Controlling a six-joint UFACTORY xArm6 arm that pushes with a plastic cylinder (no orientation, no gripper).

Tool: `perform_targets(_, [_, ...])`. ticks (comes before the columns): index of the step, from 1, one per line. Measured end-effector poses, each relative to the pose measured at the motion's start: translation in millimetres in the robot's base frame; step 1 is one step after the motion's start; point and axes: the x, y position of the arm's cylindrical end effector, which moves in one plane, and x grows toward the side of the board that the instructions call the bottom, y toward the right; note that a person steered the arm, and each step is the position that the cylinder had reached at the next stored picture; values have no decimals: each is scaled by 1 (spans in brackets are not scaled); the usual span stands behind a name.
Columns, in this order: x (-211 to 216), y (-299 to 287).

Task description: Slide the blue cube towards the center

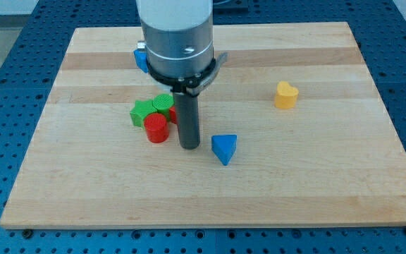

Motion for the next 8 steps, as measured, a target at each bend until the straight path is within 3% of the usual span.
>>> perform_targets(3, [38,4])
perform_targets(8, [3,93])
